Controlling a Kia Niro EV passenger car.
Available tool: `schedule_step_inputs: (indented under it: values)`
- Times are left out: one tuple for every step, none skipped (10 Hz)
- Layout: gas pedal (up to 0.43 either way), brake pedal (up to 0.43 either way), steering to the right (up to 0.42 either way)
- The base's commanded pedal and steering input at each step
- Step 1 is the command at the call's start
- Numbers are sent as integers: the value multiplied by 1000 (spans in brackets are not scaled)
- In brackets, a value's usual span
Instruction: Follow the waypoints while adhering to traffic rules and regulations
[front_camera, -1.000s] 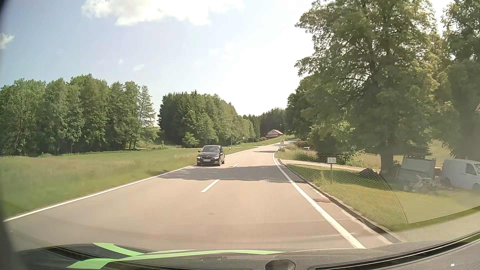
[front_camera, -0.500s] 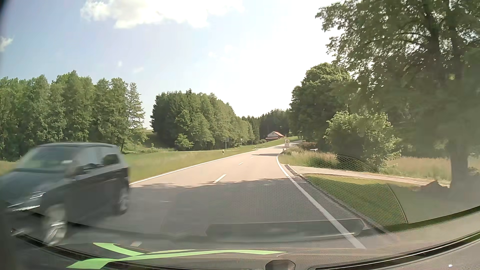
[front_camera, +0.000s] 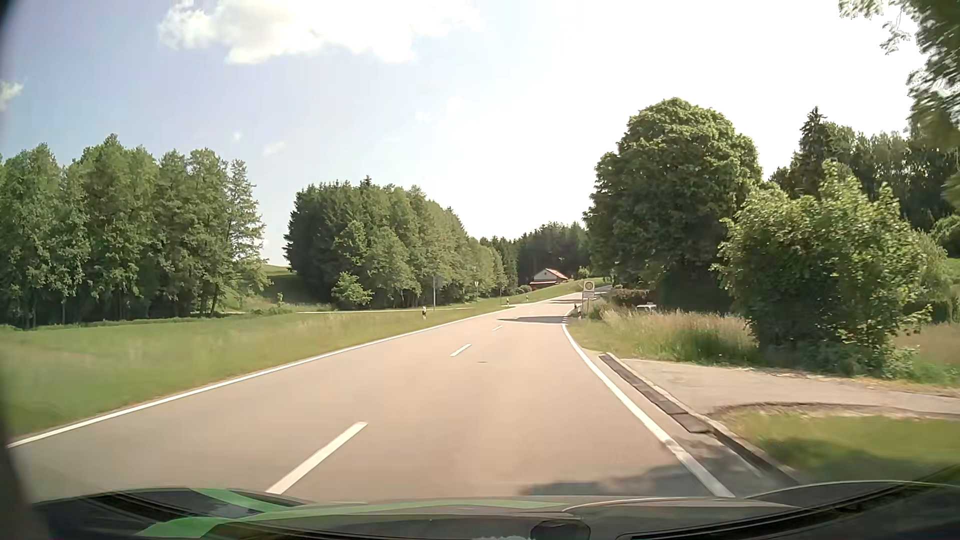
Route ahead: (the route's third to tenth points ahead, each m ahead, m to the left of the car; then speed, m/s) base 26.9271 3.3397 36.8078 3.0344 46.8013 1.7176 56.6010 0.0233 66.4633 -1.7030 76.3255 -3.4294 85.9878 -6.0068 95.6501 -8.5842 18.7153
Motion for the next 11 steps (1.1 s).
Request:
schedule_step_inputs:
  values:
    - [79,0,5]
    - [98,0,6]
    - [98,0,5]
    - [98,0,8]
    - [98,0,8]
    - [110,0,8]
    - [110,0,9]
    - [138,0,9]
    - [157,0,10]
    - [157,0,16]
    - [157,0,18]
